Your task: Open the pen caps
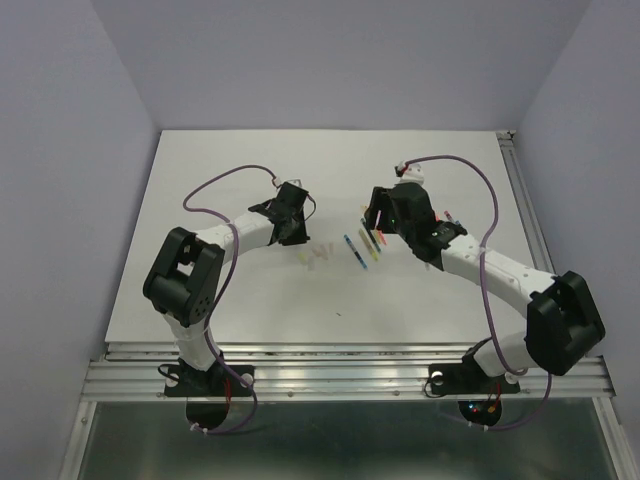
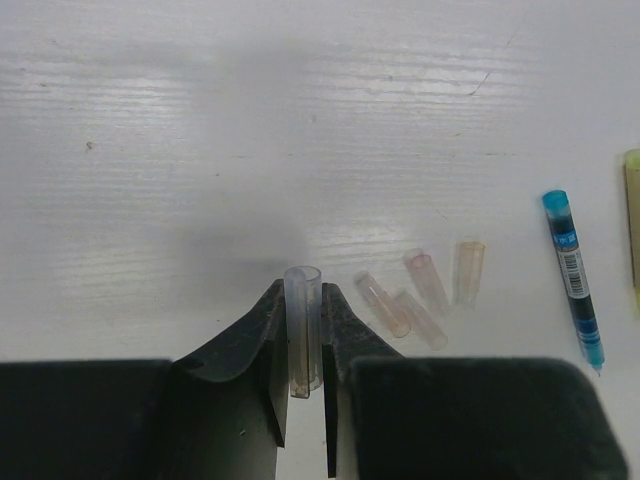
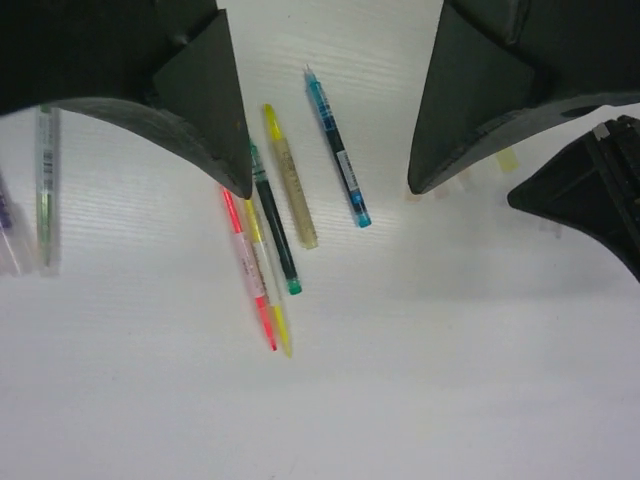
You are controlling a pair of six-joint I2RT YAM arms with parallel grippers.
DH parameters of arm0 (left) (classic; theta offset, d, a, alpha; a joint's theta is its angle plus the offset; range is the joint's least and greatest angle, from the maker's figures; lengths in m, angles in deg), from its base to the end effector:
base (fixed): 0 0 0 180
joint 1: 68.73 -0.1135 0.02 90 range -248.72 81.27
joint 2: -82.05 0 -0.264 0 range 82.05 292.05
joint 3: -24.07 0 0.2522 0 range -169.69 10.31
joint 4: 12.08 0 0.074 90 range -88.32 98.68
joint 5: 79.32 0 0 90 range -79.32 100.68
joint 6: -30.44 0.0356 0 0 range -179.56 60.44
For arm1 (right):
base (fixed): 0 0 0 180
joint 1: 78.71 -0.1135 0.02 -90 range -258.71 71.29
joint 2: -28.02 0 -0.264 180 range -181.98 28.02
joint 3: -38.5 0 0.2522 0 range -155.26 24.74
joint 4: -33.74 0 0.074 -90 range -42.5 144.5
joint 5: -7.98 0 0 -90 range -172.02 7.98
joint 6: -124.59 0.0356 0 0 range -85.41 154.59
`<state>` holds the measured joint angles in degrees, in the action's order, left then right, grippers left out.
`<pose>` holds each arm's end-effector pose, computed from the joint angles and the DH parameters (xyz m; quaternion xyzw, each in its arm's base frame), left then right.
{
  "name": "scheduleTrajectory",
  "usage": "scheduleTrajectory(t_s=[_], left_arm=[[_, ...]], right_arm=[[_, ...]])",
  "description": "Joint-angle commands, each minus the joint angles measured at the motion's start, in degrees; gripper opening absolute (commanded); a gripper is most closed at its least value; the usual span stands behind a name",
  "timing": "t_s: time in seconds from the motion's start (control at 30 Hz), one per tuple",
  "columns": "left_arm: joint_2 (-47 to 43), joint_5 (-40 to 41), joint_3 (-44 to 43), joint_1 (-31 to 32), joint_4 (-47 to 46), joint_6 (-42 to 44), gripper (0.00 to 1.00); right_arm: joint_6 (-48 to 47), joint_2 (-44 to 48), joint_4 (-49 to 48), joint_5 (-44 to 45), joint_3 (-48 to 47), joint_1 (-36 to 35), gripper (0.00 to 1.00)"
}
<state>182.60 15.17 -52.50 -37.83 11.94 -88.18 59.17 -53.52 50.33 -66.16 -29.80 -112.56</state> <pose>0.3207 -0.1887 0.1892 0.0045 0.9330 -0.1460 0.3290 0.2716 0.1705 0.2630 -0.0003 0.8598 0.1381 0.4916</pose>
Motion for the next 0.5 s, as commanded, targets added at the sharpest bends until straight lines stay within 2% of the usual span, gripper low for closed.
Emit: scheduleTrajectory(t_s=[0.0,0.03,0.07,0.2,0.43,0.47], left_arm=[[0.2,-1.3,-1.4,-0.2,0.5,1.1,0.15],[0.3,-1.3,-1.4,-0.2,0.6,1.1,0.15],[0.6,-1.5,-1.3,-0.2,0.6,1.1,0.15],[1.2,-1.7,-1.2,-0.2,0.7,0.8,0.15],[1.4,-1.5,-1.4,-0.2,0.7,1.0,0.23],[1.4,-1.5,-1.5,-0.1,0.8,1.1,0.27]], right_arm=[[8.6,4.4,5.0,12.2,2.4,-0.2,0.73],[10.1,5.2,5.4,13.0,2.9,-0.1,0.75],[10.8,6.6,5.7,13.8,3.2,0.1,0.83],[12.2,9.4,6.3,14.3,5.7,0.2,0.86],[13.4,12.2,7.1,14.5,8.0,0.3,0.98],[13.5,12.3,7.4,14.6,8.0,0.3,1.00]])
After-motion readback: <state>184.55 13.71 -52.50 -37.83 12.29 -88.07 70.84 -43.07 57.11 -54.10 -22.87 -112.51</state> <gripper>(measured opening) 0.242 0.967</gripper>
